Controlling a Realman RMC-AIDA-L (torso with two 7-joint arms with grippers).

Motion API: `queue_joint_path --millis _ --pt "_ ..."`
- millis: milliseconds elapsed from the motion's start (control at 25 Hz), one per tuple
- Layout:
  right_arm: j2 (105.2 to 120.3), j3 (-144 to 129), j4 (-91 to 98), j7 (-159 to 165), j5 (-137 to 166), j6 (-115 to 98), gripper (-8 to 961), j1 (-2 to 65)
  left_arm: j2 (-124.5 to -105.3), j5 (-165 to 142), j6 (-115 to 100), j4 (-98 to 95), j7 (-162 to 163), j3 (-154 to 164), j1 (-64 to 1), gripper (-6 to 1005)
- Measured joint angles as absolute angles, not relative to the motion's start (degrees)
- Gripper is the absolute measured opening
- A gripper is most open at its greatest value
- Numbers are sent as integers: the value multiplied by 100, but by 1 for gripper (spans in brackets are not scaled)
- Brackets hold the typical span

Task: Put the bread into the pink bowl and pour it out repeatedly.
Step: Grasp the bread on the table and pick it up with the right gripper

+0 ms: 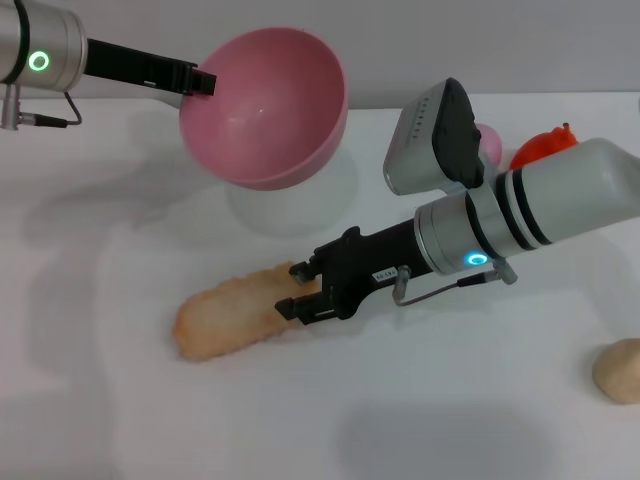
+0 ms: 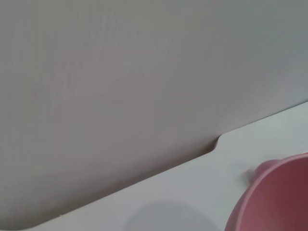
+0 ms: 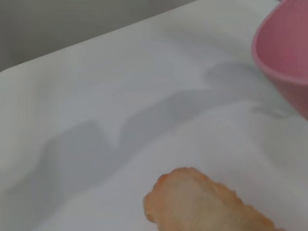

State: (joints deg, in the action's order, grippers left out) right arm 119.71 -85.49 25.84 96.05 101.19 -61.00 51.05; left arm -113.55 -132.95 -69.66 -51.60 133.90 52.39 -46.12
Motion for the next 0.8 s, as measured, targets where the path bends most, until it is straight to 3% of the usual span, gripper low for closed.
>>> queue_joint_path --millis 800 --pt "11980 -9132 2614 9466 9505 -5076 535 5072 -11482 -13316 -6871 -5227 13318 5272 -4647 42"
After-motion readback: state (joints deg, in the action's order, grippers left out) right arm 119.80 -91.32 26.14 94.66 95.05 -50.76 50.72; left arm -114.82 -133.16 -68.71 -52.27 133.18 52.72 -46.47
